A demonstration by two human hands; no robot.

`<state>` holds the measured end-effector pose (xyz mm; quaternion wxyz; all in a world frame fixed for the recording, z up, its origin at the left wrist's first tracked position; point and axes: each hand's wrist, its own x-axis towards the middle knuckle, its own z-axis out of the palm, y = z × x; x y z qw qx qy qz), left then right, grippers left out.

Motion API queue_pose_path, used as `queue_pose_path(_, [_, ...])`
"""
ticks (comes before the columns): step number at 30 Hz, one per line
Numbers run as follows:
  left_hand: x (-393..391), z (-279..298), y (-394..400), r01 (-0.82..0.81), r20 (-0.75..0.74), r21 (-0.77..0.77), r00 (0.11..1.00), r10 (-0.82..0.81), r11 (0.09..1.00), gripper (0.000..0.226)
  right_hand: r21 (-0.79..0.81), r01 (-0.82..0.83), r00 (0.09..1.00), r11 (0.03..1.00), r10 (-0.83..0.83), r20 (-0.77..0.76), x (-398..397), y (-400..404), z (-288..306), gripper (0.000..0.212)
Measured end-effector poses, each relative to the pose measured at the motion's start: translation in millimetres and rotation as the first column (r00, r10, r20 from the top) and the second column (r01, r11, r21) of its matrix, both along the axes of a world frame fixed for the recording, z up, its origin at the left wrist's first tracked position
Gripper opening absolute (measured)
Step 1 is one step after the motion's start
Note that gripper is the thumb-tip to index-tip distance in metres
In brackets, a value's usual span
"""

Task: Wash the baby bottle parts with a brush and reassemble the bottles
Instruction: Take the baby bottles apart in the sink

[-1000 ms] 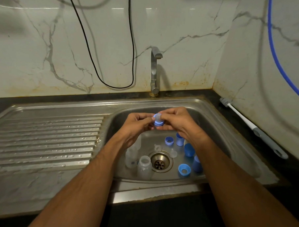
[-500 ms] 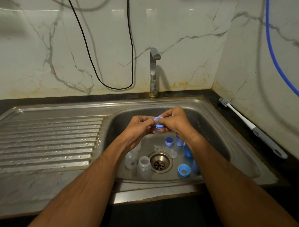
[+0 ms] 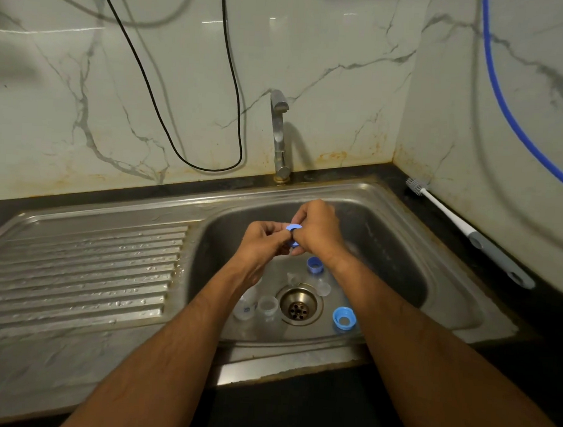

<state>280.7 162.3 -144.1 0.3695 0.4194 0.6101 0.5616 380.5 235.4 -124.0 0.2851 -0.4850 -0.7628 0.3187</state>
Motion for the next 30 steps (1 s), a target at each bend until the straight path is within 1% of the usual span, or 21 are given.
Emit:
queue_pose_path(2, [1.0,-0.1,-0.1,-0.024,-0.036,0.001,0.999,0.024,1.0,0.015,-0.043,-0.046,0.998,0.998,0.044,-0.036,4.3,3.3,-0.3,0.019])
queue_pose_path(4, [0.7,1.1,0.1,-0.013,-0.032,-0.015,0.999,0.013,1.0,0.016,-0.109,-0.08,0.995,0.991,0.073,-0.064,10.3,6.8,3.2,0.015])
queue_pose_path(7, [2.7,4.3,0.6,0.006,-0.055,-0.034,0.998,-0.008,0.999,0.017,-0.269,-0.152,0.985,0.951,0.124,-0.12,19.2,6.3,12.6,0.017])
queue_pose_path(11, [4.0,5.0,-0.8,0.024,-0.133,-0.056,0.991,-0.032,0.998,0.017,-0.445,-0.29,0.957,0.847,0.261,-0.127,24.5,4.5,15.0,0.026])
queue_pose_path(13, [3.1,5.3,-0.7,0.037,-0.196,-0.046,0.98,-0.046,0.998,0.016,-0.522,-0.346,0.938,0.78,0.281,-0.203,26.4,5.8,12.9,0.031])
queue_pose_path(15, [3.2,6.1,-1.2,0.041,-0.246,-0.022,0.968,-0.045,0.999,0.014,-0.577,-0.399,0.915,0.712,0.272,-0.298,28.9,9.7,10.2,0.043])
queue_pose_path(19, [4.0,8.3,-2.2,0.054,-0.306,0.026,0.951,-0.043,0.998,0.013,-0.587,-0.499,0.862,0.637,0.295,-0.413,36.6,16.5,4.8,0.061])
queue_pose_path(22, [2.6,10.0,-3.6,0.055,-0.289,0.03,0.956,-0.044,0.998,0.014,-0.582,-0.548,0.829,0.601,0.296,-0.475,40.1,14.4,7.5,0.069])
queue_pose_path(24, [0.6,8.0,-2.9,0.026,-0.298,0.015,0.954,-0.021,1.0,0.014,-0.58,-0.575,0.806,0.577,0.282,-0.52,43.0,13.1,11.0,0.076])
queue_pose_path(25, [-1.6,6.1,-2.0,-0.014,-0.323,0.008,0.946,0.016,1.0,0.014,-0.574,-0.592,0.796,0.566,0.298,-0.527,43.8,13.5,12.2,0.079])
queue_pose_path(26, [-5.1,3.8,-0.5,-0.072,-0.349,0.0,0.935,0.067,0.997,0.015,-0.565,-0.602,0.792,0.564,0.331,-0.512,43.1,14.4,12.4,0.081])
queue_pose_path(27, [-8.4,2.4,0.2,-0.122,-0.36,-0.013,0.926,0.109,0.992,0.015,-0.544,-0.603,0.796,0.584,0.39,-0.463,41.7,14.2,12.4,0.081])
queue_pose_path(29, [-11.5,0.4,1.1,-0.16,-0.325,-0.058,0.936,0.133,0.985,0.012,-0.464,-0.591,0.805,0.66,0.515,-0.293,37.2,11.8,10.0,0.074])
queue_pose_path(30, [-10.9,1.0,0.7,-0.165,-0.284,-0.088,0.949,0.134,0.982,0.011,-0.413,-0.581,0.811,0.702,0.545,-0.214,35.0,9.9,9.6,0.068])
